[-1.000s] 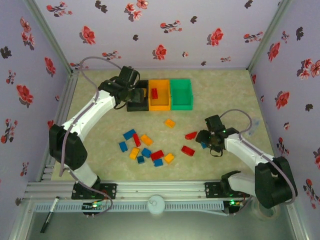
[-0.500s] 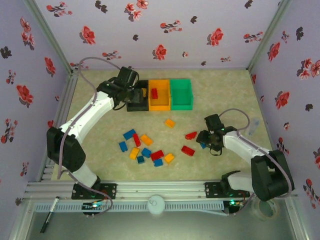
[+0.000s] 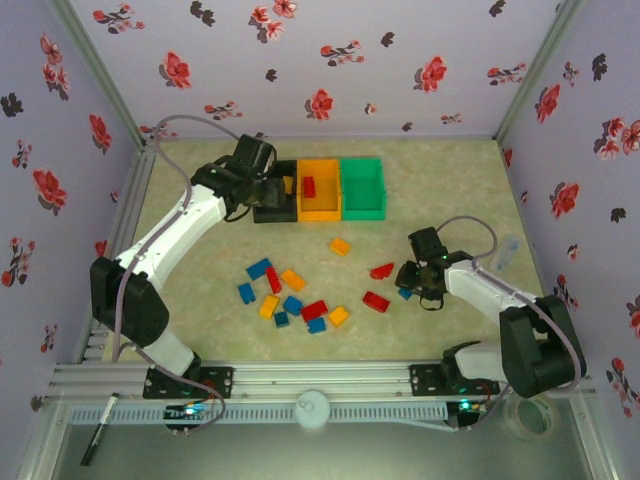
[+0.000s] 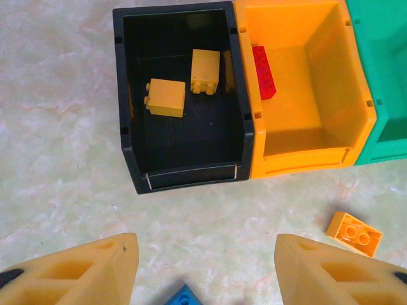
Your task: Sort the legos into containers by color
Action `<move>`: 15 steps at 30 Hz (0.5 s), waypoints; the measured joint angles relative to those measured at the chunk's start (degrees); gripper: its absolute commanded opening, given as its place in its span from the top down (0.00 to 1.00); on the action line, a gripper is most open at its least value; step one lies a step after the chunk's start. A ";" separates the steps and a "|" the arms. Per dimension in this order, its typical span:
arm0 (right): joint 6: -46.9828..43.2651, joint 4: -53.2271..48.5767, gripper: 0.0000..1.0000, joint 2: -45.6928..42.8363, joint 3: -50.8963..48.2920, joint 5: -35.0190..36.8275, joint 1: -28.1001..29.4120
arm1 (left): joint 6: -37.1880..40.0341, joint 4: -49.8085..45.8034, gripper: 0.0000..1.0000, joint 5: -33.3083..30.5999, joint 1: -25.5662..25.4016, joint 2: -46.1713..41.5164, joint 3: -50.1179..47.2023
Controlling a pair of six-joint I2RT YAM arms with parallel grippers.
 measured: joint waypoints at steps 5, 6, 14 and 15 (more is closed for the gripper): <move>-1.03 0.00 0.60 1.81 0.83 -0.02 0.00 | 0.00 0.00 0.42 0.00 -0.04 -0.20 -0.13; -1.31 -0.02 0.62 2.10 0.98 0.00 0.00 | 0.02 0.02 0.42 0.00 -0.04 -0.31 -0.28; -2.86 -0.63 0.69 2.49 2.71 -0.20 0.00 | 0.00 0.00 0.42 0.00 -0.07 -0.81 -1.07; -3.04 -0.87 0.69 2.51 3.39 -0.13 0.00 | 0.00 0.00 0.42 0.00 -0.09 -0.96 -1.11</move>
